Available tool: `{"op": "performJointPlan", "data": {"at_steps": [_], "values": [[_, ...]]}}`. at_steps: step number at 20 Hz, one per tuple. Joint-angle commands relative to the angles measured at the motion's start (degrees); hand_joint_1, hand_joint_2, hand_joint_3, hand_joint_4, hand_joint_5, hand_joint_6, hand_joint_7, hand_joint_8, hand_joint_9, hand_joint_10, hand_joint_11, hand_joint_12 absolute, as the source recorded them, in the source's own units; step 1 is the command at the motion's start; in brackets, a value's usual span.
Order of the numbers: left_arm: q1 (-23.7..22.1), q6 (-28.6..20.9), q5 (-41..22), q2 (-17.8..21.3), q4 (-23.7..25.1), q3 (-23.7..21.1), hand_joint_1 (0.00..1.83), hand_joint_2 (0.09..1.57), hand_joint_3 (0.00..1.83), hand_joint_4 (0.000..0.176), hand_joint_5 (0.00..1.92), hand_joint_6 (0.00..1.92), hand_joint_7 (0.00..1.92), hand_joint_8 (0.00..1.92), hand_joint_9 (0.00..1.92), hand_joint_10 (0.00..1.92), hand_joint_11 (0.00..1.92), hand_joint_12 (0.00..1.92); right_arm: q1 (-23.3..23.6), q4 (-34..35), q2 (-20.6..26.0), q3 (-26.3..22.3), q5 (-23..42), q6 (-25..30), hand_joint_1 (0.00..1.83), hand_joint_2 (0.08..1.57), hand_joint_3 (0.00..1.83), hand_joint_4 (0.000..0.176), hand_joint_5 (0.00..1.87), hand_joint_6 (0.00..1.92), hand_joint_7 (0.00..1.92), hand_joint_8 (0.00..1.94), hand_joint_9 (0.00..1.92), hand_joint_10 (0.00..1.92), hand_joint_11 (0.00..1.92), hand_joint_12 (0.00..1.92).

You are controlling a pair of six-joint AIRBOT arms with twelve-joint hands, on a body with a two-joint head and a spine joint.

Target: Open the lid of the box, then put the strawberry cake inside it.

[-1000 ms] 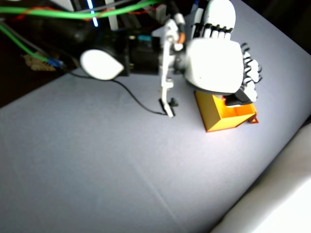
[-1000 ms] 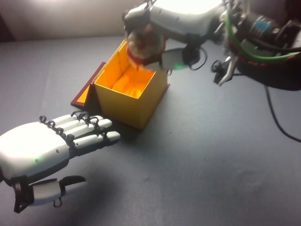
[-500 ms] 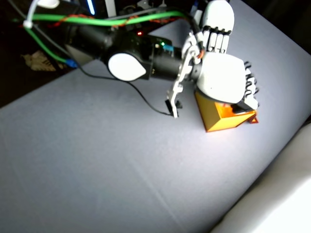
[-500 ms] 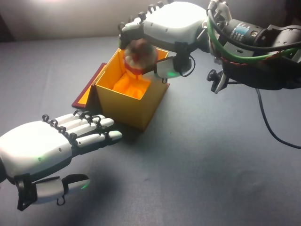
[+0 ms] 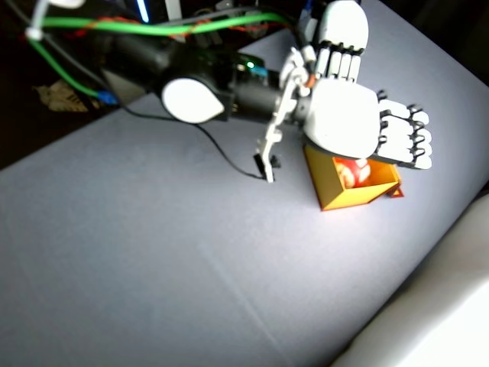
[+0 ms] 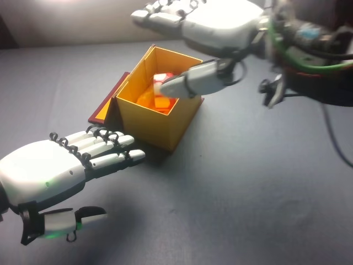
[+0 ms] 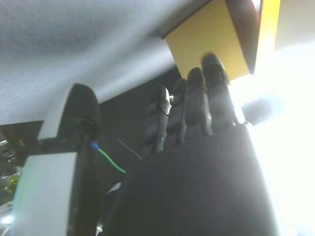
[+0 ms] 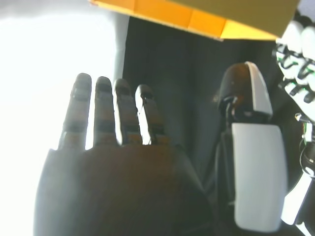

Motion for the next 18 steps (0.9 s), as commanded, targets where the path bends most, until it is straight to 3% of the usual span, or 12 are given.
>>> {"op": "performJointPlan", "data": {"at_steps": [1,2,4,5,6,7,10,12,13,15,17,18], "values": [[-0.5,-0.2,-6.8,0.4,-0.8,-0.3,0.73,1.33,0.00,0.056,0.12,0.01,0.00,0.00,0.00,0.00,0.00,0.42,0.9,0.6,1.6,-1.0,8.9,0.2,0.39,1.18,0.00,0.000,0.00,0.00,0.00,0.00,0.00,0.00,0.00,0.29],[-0.3,0.0,-7.2,0.6,-1.2,-0.6,0.64,1.35,0.00,0.057,0.10,0.01,0.00,0.00,0.00,0.00,0.00,0.11,0.9,0.0,3.2,-3.0,10.1,0.2,0.31,1.21,0.00,0.006,0.00,0.00,0.00,0.00,0.00,0.00,0.00,0.21],[0.8,1.1,-8.8,1.4,-3.0,-1.4,0.62,1.37,0.01,0.039,0.12,0.01,0.00,0.00,0.00,0.00,0.01,0.01,0.1,-0.6,5.7,-6.7,13.3,0.2,0.29,1.28,0.00,0.000,0.00,0.00,0.00,0.00,0.00,0.00,0.00,0.10],[1.5,1.5,-9.6,1.8,-3.8,-1.8,0.59,1.38,0.01,0.060,0.10,0.01,0.00,0.00,0.00,0.00,0.01,0.00,-0.5,-0.8,7.6,-8.1,14.8,0.2,0.26,1.30,0.00,0.017,0.00,0.00,0.00,0.00,0.00,0.00,0.00,0.15],[1.9,2.0,-10.6,2.3,-4.8,-2.1,0.55,1.39,0.01,0.065,0.08,0.00,0.00,0.00,0.00,0.00,0.00,0.00,-1.8,-1.1,9.9,-10.0,16.9,0.2,0.21,1.34,0.00,0.000,0.00,0.00,0.00,0.00,0.00,0.00,0.00,0.49],[2.2,2.2,-11.1,2.5,-5.4,-2.3,0.56,1.38,0.01,0.066,0.10,0.01,0.00,0.00,0.00,0.00,0.00,0.00,-2.9,-1.2,11.5,-11.1,18.2,0.2,0.19,1.34,0.00,0.027,0.00,0.00,0.00,0.00,0.00,0.00,0.00,0.97],[3.5,3.5,-14.5,3.3,-7.7,-3.0,0.51,1.40,0.01,0.026,0.11,0.01,0.00,0.00,0.00,0.00,0.02,0.01,-8.8,-0.4,18.3,-16.2,24.6,0.2,0.16,1.37,0.01,0.036,0.00,0.00,0.00,0.00,0.00,0.00,0.00,1.32],[4.5,4.3,-16.7,3.8,-9.2,-3.4,0.52,1.42,0.00,0.031,0.09,0.01,0.00,0.00,0.02,0.00,0.00,0.37,-13.6,2.1,22.4,-19.2,28.9,0.2,0.24,1.35,0.00,0.066,0.00,0.00,0.00,0.00,0.00,0.00,0.00,0.50],[5.1,4.8,-18.1,4.2,-10.1,-3.8,0.48,1.43,0.00,0.046,0.07,0.00,0.00,0.00,0.02,0.00,0.00,0.40,-16.9,4.0,24.5,-20.7,32.0,-0.1,0.29,1.35,0.00,0.055,0.00,0.00,0.00,0.00,0.00,0.00,0.00,0.18],[5.7,5.5,-20.9,4.4,-11.7,-4.1,0.50,1.42,0.00,0.052,0.06,0.00,0.00,0.00,0.04,0.01,0.00,0.49,-22.0,7.5,27.5,-23.3,37.0,-2.0,0.27,1.39,0.01,0.089,0.00,0.00,0.00,0.00,0.00,0.00,0.00,0.01],[6.3,5.8,-24.4,4.5,-13.1,-4.3,0.54,1.42,0.00,0.000,0.07,0.00,0.00,0.00,0.02,0.00,0.00,0.62,-29.0,12.5,31.2,-26.6,44.0,-4.5,0.35,1.43,0.02,0.099,0.00,0.00,0.00,0.00,0.00,0.00,0.00,0.00],[6.5,6.0,-25.9,4.5,-13.7,-4.4,0.56,1.41,0.00,0.000,0.08,0.00,0.00,0.00,0.01,0.00,0.00,0.63,-31.9,14.4,32.2,-27.6,47.3,-5.1,0.40,1.44,0.01,0.098,0.00,0.00,0.00,0.00,0.00,0.00,0.00,0.00]]}}
